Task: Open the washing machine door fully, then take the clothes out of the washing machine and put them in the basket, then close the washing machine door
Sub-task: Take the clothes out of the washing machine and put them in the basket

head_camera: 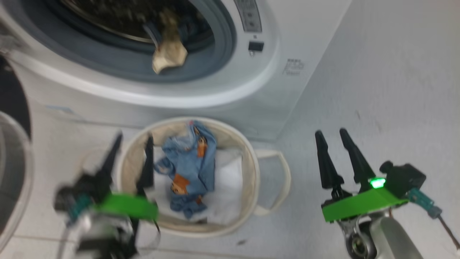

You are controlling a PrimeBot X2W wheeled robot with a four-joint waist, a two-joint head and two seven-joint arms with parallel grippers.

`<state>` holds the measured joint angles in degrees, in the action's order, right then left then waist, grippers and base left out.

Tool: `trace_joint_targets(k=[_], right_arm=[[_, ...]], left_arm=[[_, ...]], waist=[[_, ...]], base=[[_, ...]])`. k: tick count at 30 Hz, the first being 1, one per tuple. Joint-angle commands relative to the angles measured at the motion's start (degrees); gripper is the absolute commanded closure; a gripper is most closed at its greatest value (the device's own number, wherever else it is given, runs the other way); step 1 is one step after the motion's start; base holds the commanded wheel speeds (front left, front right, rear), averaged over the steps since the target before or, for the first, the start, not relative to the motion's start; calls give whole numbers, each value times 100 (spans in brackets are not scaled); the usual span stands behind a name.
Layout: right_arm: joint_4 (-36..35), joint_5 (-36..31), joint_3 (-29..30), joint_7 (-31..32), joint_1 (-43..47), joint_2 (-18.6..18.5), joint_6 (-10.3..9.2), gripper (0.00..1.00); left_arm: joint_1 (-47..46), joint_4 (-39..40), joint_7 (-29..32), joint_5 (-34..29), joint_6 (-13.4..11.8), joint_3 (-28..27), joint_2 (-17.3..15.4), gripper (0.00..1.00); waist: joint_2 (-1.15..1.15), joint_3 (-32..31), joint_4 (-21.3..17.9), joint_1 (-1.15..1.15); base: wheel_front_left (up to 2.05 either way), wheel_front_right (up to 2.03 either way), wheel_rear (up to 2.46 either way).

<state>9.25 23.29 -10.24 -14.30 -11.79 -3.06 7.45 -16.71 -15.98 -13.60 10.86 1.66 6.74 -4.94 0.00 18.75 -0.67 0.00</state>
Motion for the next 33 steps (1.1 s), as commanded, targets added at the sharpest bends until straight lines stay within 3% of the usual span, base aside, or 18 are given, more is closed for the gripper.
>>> trace_joint_targets(k=[1, 11, 16, 19, 25, 33], right_arm=[[-244, 14, -120, -70, -200, 18, 3, 0], [-425, 77, -302, -70, -748, 18, 3, 0], [-412, 120, -317, -70, -847, 18, 3, 0], [-382, 144, -340, -70, -870, 18, 3, 0], [-393, 154, -394, -70, -897, 18, 3, 0], [-425, 158, -428, -70, -906, 18, 3, 0]], left_arm=[[-423, 81, 65, 85, 71, -264, -213, 0], [-2543, -700, 1177, 737, 476, -478, -923, 0], [-3160, -995, 1736, 1239, 552, -389, -970, 0], [-3538, -1143, 2150, 1856, 575, -356, -928, 0], [-4039, -1438, 2285, 1958, 580, -13, -1161, 0], [-4495, -2046, 2210, 1855, 581, 310, -1079, 0]], waist=[[0, 638, -218, 0], [0, 1783, -505, 0], [0, 1874, -567, 0], [0, 1879, -611, 0], [0, 1905, -702, 0], [0, 1956, -797, 0]], base=[[0, 0, 0], [0, 0, 0], [0, 0, 0], [0, 0, 0], [0, 0, 0], [0, 0, 0]])
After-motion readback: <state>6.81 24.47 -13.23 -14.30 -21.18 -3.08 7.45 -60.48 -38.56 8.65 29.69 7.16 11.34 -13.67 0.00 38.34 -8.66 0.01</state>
